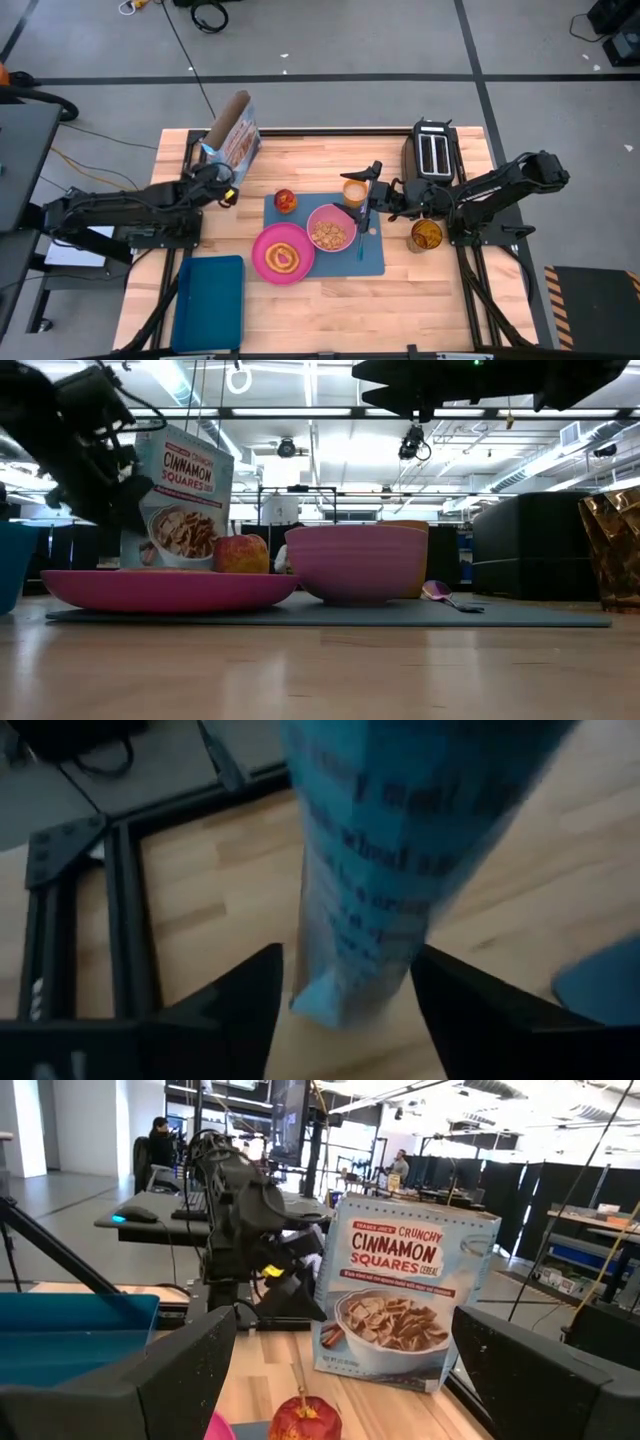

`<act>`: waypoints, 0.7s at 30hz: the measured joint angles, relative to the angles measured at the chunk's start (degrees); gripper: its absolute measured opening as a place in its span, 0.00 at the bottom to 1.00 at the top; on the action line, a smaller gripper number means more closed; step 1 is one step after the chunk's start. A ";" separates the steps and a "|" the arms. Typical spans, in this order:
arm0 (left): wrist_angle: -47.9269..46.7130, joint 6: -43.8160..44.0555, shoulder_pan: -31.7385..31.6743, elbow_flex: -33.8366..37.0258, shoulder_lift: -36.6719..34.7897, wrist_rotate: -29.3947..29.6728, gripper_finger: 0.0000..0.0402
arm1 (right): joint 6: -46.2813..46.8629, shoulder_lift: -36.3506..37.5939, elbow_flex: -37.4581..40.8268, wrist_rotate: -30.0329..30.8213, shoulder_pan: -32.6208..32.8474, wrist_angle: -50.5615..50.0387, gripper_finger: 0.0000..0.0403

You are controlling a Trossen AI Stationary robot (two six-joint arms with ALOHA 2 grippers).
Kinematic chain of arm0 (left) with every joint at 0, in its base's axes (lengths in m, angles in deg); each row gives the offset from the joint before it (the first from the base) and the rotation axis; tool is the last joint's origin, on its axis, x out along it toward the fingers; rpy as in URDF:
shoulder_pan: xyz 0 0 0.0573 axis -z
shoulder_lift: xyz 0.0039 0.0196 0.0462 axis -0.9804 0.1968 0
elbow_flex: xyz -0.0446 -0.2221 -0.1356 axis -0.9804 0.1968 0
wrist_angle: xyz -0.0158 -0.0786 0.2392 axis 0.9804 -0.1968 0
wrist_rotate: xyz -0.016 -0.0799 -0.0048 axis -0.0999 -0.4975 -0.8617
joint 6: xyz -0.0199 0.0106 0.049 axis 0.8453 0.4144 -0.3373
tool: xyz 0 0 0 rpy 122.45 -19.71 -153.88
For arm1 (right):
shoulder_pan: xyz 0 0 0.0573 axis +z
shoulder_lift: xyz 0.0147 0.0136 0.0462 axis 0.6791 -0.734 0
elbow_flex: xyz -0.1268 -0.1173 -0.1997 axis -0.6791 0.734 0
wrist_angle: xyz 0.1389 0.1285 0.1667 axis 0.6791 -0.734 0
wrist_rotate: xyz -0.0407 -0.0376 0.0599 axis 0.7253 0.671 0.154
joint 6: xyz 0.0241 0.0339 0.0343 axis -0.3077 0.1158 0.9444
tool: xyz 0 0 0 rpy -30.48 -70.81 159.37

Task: Arrange a breakfast setting
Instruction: Pour the cereal from the blue cereal box into the pink bowl, then return to Home Position

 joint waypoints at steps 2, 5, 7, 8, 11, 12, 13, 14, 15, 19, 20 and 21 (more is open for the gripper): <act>-5.14 2.54 0.00 -2.97 0.02 -2.18 0.60 | 0.03 0.23 0.00 0.00 0.00 -0.27 0.94; -5.60 3.39 0.48 -4.71 -0.01 -5.24 0.62 | 0.22 0.54 -0.04 0.02 0.02 -0.59 0.94; -6.09 3.99 0.80 -5.62 0.14 -7.91 0.62 | 0.60 0.91 -0.04 -0.07 0.00 -1.76 0.94; -6.48 4.86 0.86 -6.06 0.16 -9.33 0.62 | 0.73 1.10 -0.04 -0.09 0.02 -2.40 0.94; -8.92 6.77 1.38 -7.03 0.09 -14.25 0.61 | 2.34 2.12 -0.04 -0.18 0.02 -5.08 0.94; -9.45 7.84 1.57 -7.25 0.09 -15.38 0.61 | 3.19 2.39 -0.04 -0.20 0.01 -5.65 0.94; -10.33 9.04 1.89 -7.39 0.11 -16.08 0.61 | 3.78 2.76 -0.04 -0.20 -0.08 -6.48 0.94; -11.12 9.84 2.23 -7.40 0.11 -16.51 0.61 | 4.23 3.07 -0.04 -0.21 -0.21 -7.25 0.94; -11.91 10.87 2.60 -7.40 0.11 -16.70 0.61 | 4.54 3.27 -0.04 -0.22 -0.27 -7.58 0.94; -15.39 14.57 4.43 -7.40 0.11 -18.37 0.60 | 4.71 3.67 -0.04 -0.36 -0.28 -8.44 0.94; -16.05 14.97 5.01 -7.40 0.11 -19.05 0.60 | 4.71 3.67 -0.04 -0.77 -0.28 -8.73 0.94; -16.31 14.69 5.60 -7.38 0.11 -19.78 0.60 | 4.73 3.67 -0.04 -1.21 -0.31 -9.09 0.94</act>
